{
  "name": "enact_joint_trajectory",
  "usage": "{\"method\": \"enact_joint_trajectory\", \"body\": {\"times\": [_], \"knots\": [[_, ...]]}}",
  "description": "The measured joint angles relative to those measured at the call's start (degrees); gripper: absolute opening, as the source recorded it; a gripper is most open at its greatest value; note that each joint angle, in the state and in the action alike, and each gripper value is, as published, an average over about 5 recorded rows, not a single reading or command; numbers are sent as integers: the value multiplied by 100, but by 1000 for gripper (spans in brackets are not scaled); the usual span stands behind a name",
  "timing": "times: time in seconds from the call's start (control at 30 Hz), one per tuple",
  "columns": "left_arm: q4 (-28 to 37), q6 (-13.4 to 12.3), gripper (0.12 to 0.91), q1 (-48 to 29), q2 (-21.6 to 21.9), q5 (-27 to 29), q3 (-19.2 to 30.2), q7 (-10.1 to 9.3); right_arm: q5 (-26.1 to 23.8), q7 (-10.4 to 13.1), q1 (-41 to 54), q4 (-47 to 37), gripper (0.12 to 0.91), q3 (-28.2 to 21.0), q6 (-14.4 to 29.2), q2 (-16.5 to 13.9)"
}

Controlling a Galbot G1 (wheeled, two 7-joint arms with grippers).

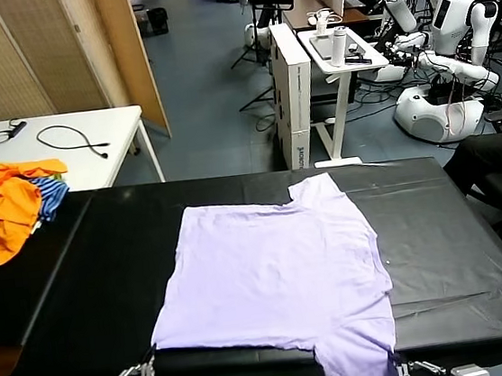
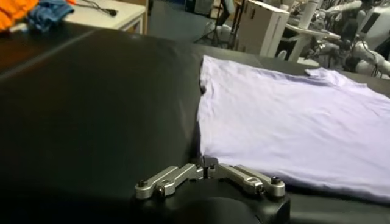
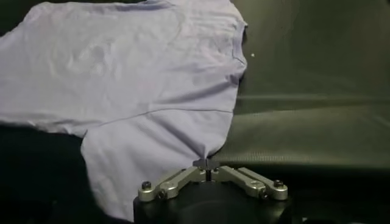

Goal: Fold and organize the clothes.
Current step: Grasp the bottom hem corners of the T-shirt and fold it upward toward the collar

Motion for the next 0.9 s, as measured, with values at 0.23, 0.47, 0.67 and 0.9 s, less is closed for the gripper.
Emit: {"method": "enact_joint_trajectory", "body": {"times": [0.23,0.47,0.67,0.9], "knots": [[128,-40,146,-520,-158,-40,93,-85,161,14,782,-294,140,-25,80,-205],[468,-57,146,-1375,-73,31,267,-126,95,109,1779,-1064,140,-332,131,-270],[893,-60,146,-2097,-12,227,492,-166,3,179,2606,-1766,140,-683,160,-308],[1492,-76,146,-2702,209,400,758,-142,-27,200,3238,-2250,140,-984,165,-439]]}}
